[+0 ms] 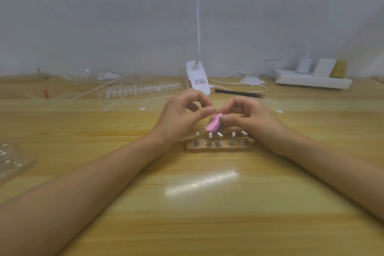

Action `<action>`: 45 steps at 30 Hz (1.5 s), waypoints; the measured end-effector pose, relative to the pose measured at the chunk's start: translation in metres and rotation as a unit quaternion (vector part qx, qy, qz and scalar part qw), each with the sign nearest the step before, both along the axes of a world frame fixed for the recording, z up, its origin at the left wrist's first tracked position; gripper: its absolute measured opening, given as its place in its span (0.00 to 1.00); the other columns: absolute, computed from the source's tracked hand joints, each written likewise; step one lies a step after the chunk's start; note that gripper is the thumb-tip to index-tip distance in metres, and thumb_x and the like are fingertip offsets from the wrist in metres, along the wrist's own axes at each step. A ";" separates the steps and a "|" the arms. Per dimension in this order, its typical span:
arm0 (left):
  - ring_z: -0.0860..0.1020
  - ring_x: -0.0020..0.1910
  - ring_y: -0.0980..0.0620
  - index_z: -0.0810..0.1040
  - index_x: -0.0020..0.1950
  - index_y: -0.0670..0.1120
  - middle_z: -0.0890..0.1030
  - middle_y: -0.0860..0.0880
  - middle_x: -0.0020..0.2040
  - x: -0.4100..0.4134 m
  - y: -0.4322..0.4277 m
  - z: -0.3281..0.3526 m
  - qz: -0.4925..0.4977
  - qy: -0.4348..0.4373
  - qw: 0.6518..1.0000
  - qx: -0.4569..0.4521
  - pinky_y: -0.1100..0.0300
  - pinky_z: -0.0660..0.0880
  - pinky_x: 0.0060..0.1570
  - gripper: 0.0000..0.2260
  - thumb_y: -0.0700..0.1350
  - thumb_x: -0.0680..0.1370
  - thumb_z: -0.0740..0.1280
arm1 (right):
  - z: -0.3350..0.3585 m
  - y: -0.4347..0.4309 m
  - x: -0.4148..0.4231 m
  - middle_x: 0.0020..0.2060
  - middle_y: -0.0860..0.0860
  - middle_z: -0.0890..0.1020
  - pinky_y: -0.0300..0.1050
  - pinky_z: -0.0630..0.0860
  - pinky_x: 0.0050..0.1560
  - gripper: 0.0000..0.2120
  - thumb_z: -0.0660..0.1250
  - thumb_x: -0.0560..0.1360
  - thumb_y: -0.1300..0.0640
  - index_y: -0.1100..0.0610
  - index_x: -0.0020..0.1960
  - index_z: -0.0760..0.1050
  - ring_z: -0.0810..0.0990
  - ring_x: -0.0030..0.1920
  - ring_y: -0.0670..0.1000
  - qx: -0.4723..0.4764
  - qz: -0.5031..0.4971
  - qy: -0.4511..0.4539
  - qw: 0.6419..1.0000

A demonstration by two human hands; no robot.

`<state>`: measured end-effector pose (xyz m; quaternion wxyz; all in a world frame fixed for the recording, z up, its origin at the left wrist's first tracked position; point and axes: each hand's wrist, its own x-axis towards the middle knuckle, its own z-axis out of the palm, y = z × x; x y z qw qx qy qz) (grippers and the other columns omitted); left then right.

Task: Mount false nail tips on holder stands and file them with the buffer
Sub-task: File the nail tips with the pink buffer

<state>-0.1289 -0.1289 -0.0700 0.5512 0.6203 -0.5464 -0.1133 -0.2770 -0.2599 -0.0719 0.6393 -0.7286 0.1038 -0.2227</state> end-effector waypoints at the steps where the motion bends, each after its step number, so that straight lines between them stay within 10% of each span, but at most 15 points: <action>1: 0.77 0.42 0.61 0.79 0.39 0.50 0.80 0.53 0.44 0.000 0.000 0.000 -0.001 0.000 1.000 0.001 0.75 0.68 0.44 0.07 0.42 0.76 0.72 | 0.000 0.000 0.000 0.47 0.60 0.86 0.45 0.83 0.46 0.07 0.70 0.76 0.63 0.65 0.51 0.76 0.87 0.48 0.58 0.001 0.001 -0.002 1.000; 45: 0.76 0.42 0.63 0.78 0.40 0.50 0.79 0.51 0.43 -0.004 0.002 0.002 -0.006 -0.061 0.998 -0.017 0.75 0.69 0.40 0.08 0.40 0.76 0.72 | 0.002 -0.005 -0.001 0.44 0.58 0.86 0.45 0.82 0.47 0.09 0.70 0.74 0.58 0.63 0.50 0.75 0.86 0.47 0.56 0.063 -0.021 -0.018 0.998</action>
